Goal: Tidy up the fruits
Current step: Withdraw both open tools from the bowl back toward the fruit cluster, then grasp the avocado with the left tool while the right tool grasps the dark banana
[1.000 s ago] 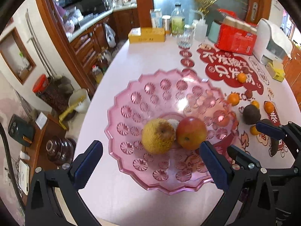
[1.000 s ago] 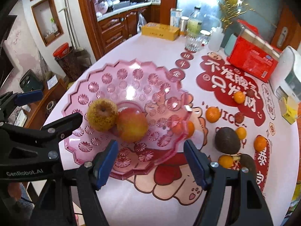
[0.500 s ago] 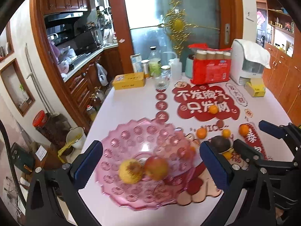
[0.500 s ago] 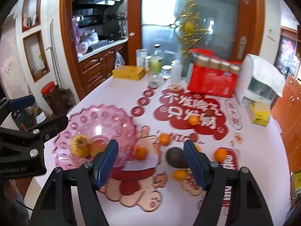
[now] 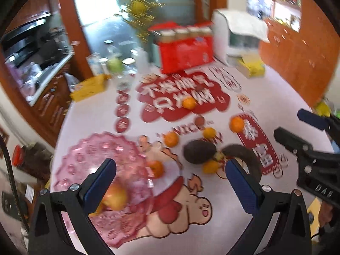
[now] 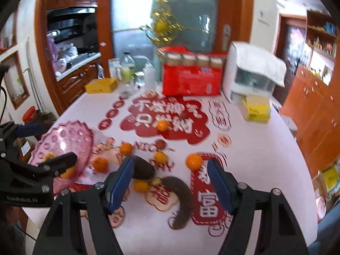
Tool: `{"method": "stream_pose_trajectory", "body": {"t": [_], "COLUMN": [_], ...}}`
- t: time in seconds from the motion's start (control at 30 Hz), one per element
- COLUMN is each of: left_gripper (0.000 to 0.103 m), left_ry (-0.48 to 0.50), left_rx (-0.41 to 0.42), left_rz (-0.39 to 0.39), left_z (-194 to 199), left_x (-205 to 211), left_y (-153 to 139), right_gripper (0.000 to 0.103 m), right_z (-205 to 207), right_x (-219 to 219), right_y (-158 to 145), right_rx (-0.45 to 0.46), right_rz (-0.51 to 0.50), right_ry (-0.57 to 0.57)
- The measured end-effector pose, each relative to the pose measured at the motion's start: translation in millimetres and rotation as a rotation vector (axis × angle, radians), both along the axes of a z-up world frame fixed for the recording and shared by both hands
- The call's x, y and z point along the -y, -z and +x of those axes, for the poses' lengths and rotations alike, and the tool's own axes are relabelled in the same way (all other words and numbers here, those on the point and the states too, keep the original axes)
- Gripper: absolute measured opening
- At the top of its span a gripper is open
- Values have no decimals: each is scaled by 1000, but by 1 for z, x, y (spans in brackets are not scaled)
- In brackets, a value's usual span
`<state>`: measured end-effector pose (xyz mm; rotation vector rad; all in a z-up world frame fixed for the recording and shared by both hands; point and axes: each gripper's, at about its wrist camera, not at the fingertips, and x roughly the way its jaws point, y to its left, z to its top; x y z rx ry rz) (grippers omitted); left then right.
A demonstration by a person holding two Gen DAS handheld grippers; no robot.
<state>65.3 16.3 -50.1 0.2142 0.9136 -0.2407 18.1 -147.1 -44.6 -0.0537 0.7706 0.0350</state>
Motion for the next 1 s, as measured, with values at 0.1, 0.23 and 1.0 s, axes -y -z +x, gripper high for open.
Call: {"method": "stream_pose_trajectory", "body": {"t": [0.1, 0.23, 1.0], "left_gripper": [102, 99, 67], "left_ry": [49, 127, 413], "left_rx": [-44, -54, -293], "left_rz": [19, 70, 248], "left_z": [14, 28, 98], "left_x": [19, 38, 68], "left_y": [25, 49, 130], "right_gripper": [72, 72, 61], "right_z": [5, 15, 55], "right_x": [21, 45, 41], "right_y": [21, 57, 159], "right_rx": [-52, -138, -407], "right_rz": [29, 55, 119], "right_ry": [24, 60, -12]}}
